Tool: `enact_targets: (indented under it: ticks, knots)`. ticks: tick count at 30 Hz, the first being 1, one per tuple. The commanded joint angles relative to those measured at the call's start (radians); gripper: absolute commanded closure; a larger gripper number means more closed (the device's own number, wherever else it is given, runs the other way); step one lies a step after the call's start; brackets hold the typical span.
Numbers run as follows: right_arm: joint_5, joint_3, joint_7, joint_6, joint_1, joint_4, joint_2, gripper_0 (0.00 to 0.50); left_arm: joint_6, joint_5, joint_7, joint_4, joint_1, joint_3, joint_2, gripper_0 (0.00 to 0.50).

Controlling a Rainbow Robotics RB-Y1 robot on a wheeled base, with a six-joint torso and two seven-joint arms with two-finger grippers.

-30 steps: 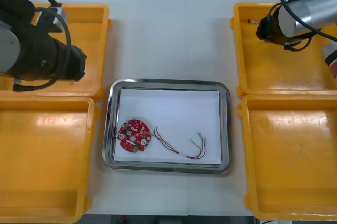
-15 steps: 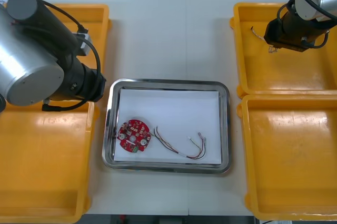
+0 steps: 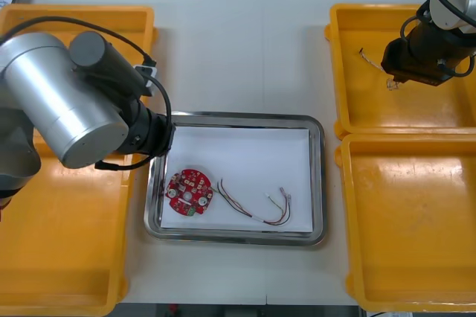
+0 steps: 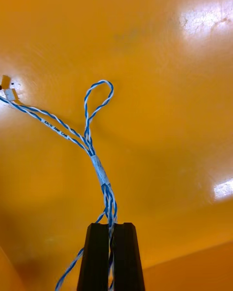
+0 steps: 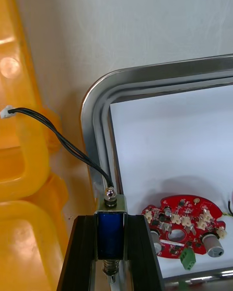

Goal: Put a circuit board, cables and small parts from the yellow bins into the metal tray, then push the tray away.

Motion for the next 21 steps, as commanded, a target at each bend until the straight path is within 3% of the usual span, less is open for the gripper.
enact_targets:
  ticks: [1, 3, 9, 21]
  knots:
    - [0.002, -0.029, 0.031, 0.004, 0.008, -0.034, -0.044, 0.070, -0.074, -0.029, 0.091, 0.075, -0.042, -0.068, -0.018, 0.500]
    - [0.007, -0.029, 0.037, 0.004, 0.008, -0.034, -0.044, 0.000, -0.103, -0.029, 0.087, 0.101, -0.047, -0.082, -0.022, 0.500]
    - [0.013, -0.029, 0.070, -0.014, 0.005, -0.034, -0.053, 0.000, -0.162, -0.030, 0.076, 0.136, -0.052, -0.109, -0.027, 0.500]
    - [-0.020, -0.048, 0.301, -0.089, -0.023, 0.079, -0.054, 0.000, -0.177, -0.007, 0.093, 0.150, -0.076, -0.131, -0.045, 0.500]
